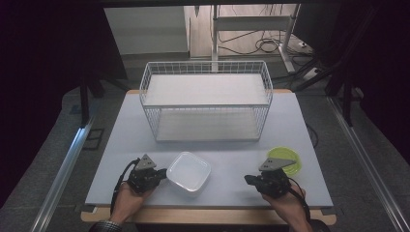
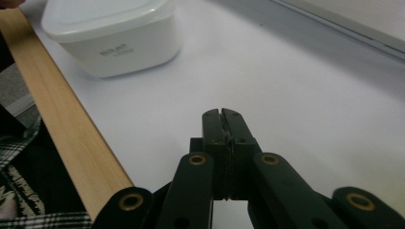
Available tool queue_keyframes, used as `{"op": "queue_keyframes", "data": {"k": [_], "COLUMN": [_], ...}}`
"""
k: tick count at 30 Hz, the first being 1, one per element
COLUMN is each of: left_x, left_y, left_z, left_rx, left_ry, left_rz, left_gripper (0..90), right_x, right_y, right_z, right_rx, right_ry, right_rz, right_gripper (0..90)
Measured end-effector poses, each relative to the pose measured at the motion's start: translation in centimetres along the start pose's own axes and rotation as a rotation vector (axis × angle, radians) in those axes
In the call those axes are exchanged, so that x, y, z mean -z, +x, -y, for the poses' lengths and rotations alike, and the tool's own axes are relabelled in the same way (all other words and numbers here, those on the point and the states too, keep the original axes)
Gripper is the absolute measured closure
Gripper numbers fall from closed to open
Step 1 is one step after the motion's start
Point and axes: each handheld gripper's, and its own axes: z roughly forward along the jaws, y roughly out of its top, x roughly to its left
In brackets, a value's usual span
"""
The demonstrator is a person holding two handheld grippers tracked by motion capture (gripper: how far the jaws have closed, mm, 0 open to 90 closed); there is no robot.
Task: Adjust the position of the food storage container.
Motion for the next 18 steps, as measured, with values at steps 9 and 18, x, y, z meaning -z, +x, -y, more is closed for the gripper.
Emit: {"op": "queue_keyframes", "data": {"k": [9,18], "left_x": [-0.6,-1.1], "left_y": [-2.1,-4.0], "left_z": [-0.4,-0.8], "left_rx": [-0.032,-0.020], "left_ry": [0.017,0.014], "left_rz": [0.047,0.115], "left_gripper": [85.1,85.0], "right_x": [-1.7,-3.4], "right_y": [1.0,2.0], "right_z": [-0.5,-0.9], "right_rx": [-0.014,-0.030], "right_ry": [0.020,0.036], "right_rz": [-0.057,-0.114], "right_gripper": [89.7,89.6]}}
